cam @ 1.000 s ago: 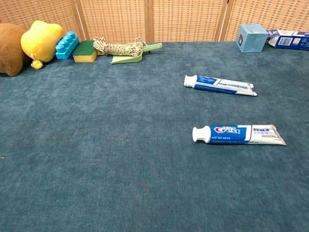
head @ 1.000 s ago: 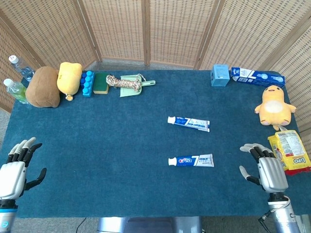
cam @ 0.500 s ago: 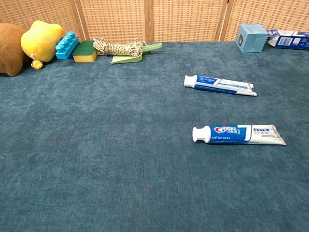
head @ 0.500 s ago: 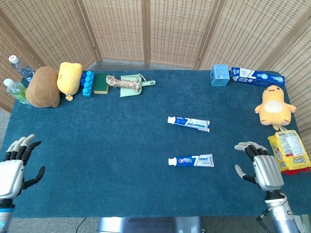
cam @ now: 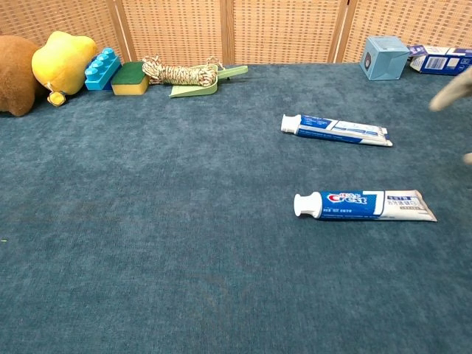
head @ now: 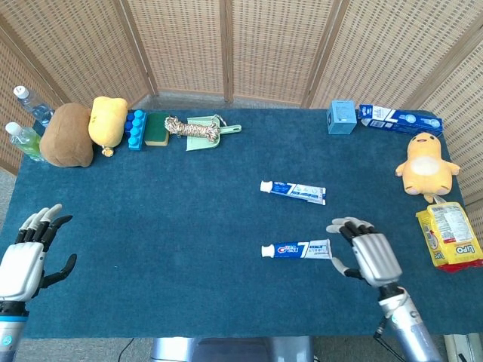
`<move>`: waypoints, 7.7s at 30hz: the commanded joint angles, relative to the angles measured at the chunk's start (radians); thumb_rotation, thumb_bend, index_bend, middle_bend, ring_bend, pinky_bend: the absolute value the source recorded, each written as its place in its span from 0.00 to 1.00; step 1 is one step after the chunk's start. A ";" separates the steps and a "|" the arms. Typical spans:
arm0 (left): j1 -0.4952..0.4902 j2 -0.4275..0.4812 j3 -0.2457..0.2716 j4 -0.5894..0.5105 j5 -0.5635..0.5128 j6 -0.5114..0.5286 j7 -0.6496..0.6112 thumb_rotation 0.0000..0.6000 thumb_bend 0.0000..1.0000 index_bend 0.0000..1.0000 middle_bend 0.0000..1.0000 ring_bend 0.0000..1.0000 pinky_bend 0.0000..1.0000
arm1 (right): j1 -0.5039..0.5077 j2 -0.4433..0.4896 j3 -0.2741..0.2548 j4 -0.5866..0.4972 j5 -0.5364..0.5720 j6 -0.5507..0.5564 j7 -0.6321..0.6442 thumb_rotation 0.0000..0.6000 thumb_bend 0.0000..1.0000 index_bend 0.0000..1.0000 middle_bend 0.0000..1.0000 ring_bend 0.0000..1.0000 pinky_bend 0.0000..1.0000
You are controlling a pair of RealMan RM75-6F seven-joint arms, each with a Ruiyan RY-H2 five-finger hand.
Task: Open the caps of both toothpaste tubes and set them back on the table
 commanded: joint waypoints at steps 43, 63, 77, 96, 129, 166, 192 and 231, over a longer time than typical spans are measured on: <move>-0.056 0.036 -0.010 -0.017 -0.019 -0.043 -0.003 1.00 0.34 0.15 0.03 0.00 0.07 | 0.186 -0.268 -0.003 0.206 0.394 -0.160 -0.311 1.00 0.23 0.33 0.22 0.07 0.23; -0.049 0.037 -0.001 -0.008 -0.017 -0.032 -0.015 1.00 0.34 0.14 0.02 0.00 0.07 | 0.226 -0.282 -0.001 0.218 0.461 -0.183 -0.322 1.00 0.25 0.41 0.22 0.07 0.23; -0.035 0.047 0.003 -0.006 -0.011 -0.010 -0.038 1.00 0.34 0.14 0.02 0.00 0.07 | 0.272 -0.282 0.037 0.197 0.504 -0.213 -0.285 1.00 0.47 0.68 0.41 0.27 0.42; -0.006 0.066 0.019 -0.009 0.023 0.024 -0.078 1.00 0.33 0.14 0.02 0.00 0.07 | 0.277 -0.245 0.038 0.233 0.402 -0.302 -0.029 1.00 0.62 0.86 0.62 0.55 0.76; -0.154 0.028 -0.028 -0.044 -0.030 -0.175 -0.013 1.00 0.34 0.18 0.09 0.06 0.22 | 0.210 -0.021 0.092 0.223 0.101 -0.509 1.056 1.00 0.64 0.90 0.75 0.75 0.87; -0.515 -0.366 -0.137 0.056 -0.124 -0.430 0.192 1.00 0.32 0.27 0.11 0.08 0.23 | 0.310 0.006 0.051 0.052 0.029 -0.520 1.278 1.00 0.64 0.90 0.75 0.75 0.87; -0.542 -0.403 -0.088 0.076 -0.106 -0.384 0.183 1.00 0.32 0.23 0.09 0.04 0.23 | 0.364 -0.047 0.107 0.057 0.219 -0.595 1.197 1.00 0.64 0.89 0.74 0.75 0.87; -0.566 -0.443 -0.101 0.091 -0.097 -0.340 0.178 1.00 0.32 0.34 0.14 0.06 0.25 | 0.326 -0.002 0.137 0.032 0.089 -0.637 1.402 1.00 0.64 0.89 0.74 0.75 0.87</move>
